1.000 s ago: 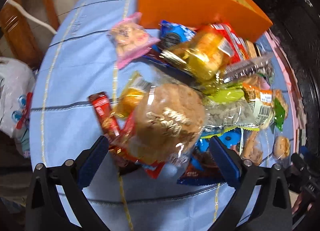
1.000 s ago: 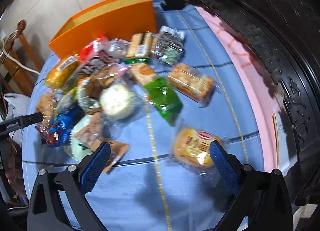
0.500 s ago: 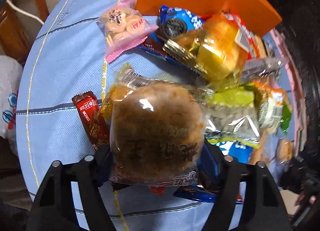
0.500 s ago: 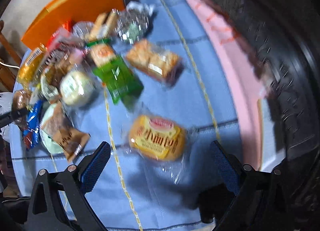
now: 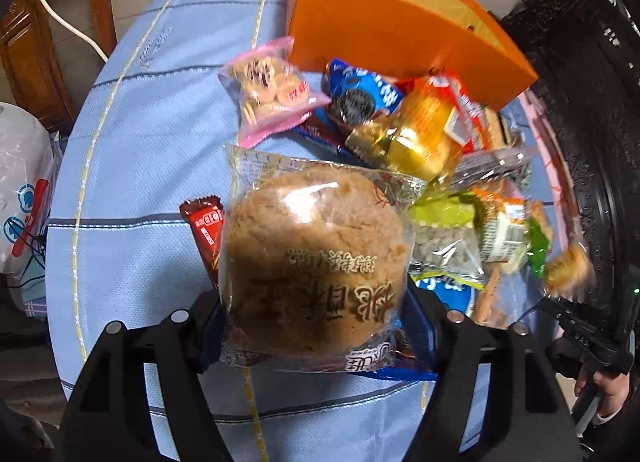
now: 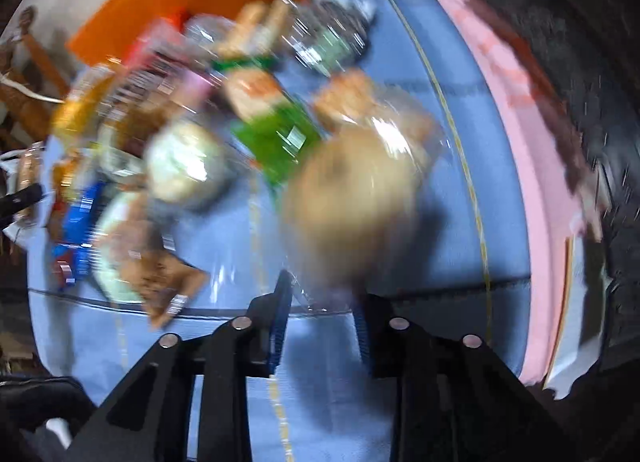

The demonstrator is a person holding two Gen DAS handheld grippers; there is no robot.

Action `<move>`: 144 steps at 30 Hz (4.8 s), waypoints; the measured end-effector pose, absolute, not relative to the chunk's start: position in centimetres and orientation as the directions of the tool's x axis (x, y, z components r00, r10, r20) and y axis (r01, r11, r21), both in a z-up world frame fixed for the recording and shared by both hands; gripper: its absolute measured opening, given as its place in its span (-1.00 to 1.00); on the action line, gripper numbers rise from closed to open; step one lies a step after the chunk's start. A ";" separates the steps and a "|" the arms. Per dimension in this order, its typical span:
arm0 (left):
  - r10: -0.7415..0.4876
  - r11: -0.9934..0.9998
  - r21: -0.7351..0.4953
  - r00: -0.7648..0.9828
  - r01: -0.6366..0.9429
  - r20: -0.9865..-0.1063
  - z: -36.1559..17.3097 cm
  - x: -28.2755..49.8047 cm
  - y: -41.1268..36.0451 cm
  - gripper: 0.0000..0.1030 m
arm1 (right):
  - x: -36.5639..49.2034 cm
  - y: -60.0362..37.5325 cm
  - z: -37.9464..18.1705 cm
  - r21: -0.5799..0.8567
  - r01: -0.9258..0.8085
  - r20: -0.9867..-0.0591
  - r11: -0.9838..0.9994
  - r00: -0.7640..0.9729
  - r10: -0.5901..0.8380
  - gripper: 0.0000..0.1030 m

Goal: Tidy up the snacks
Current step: 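Grasp the round wrapped bun with the left tool while the right tool grasps the barcoded bread loaf, then carry both snacks over the orange box and open both tools to drop them, then grasp the red cake packet with the left tool while the right tool grasps the brown nut bag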

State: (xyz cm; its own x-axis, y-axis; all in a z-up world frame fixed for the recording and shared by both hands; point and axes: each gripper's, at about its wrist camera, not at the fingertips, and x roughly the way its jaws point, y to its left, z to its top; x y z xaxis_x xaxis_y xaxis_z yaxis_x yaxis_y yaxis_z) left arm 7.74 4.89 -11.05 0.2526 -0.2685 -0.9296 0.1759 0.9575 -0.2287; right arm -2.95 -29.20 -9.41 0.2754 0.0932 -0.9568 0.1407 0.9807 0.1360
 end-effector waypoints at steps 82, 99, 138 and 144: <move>-0.108 0.986 -0.047 0.402 0.159 -0.909 -7.1 15.2 4.4 0.91 | 8.7 -29.8 -3.5 0.265 0.135 -0.834 0.955 0.528 0.157 0.81; -0.105 0.993 -0.090 0.218 0.075 -0.970 -14.3 5.5 6.4 0.91 | -0.4 -26.4 -6.6 0.281 0.170 -0.888 0.945 0.419 0.189 0.82; -0.109 0.973 -0.056 0.232 0.225 -0.966 -15.1 6.3 2.4 0.05 | -1.5 -21.8 -8.2 0.324 -0.182 -0.911 0.928 0.203 0.358 -0.39; 0.013 0.947 0.111 0.306 0.302 -0.952 -15.9 6.3 -0.5 0.02 | -0.8 -21.9 -7.8 0.325 -0.175 -0.912 0.930 0.203 0.357 -0.39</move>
